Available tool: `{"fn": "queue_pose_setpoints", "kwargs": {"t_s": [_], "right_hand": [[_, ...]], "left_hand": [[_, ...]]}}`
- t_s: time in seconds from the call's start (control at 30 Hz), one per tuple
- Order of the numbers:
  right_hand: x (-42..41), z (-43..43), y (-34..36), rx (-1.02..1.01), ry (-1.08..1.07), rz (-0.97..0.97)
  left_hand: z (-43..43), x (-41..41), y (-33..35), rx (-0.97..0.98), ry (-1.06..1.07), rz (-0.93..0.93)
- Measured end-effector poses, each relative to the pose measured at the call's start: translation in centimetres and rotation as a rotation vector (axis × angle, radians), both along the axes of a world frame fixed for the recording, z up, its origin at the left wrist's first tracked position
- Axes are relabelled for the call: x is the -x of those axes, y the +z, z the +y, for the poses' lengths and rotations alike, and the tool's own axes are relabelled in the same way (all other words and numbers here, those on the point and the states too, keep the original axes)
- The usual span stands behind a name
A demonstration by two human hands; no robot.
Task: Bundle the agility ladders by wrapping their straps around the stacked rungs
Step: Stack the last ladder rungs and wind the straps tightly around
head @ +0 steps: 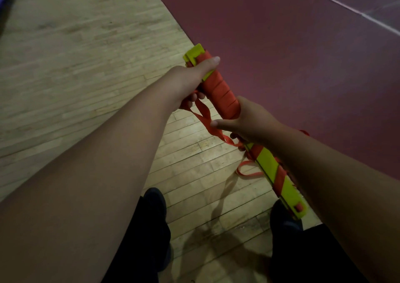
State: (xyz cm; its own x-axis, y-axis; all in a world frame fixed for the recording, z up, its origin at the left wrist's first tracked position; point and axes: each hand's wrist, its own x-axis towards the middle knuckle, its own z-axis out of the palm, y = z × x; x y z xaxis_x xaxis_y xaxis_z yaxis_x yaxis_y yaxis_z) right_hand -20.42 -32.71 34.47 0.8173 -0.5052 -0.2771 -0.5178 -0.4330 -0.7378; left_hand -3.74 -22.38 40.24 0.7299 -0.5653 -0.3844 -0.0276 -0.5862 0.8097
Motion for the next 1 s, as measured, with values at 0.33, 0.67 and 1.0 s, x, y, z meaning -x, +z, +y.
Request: {"fn": "queue_pose_setpoints", "kwargs": {"t_s": [0.33,0.67,1.0], "right_hand": [[1.3,-0.9,2.7,-0.601,0.053,-0.118],[0.8,-1.1,1.5,-0.858,0.144,-0.051],[-0.1,-0.1,-0.4,-0.138,-0.119,0.052]], "left_hand": [[0.3,0.3,2.1,0.096,-0.105,0.110],[0.4,0.5,2.4,0.045,-0.266,-0.032],[0.0,0.2,1.1,-0.076,-0.128,-0.032]]}}
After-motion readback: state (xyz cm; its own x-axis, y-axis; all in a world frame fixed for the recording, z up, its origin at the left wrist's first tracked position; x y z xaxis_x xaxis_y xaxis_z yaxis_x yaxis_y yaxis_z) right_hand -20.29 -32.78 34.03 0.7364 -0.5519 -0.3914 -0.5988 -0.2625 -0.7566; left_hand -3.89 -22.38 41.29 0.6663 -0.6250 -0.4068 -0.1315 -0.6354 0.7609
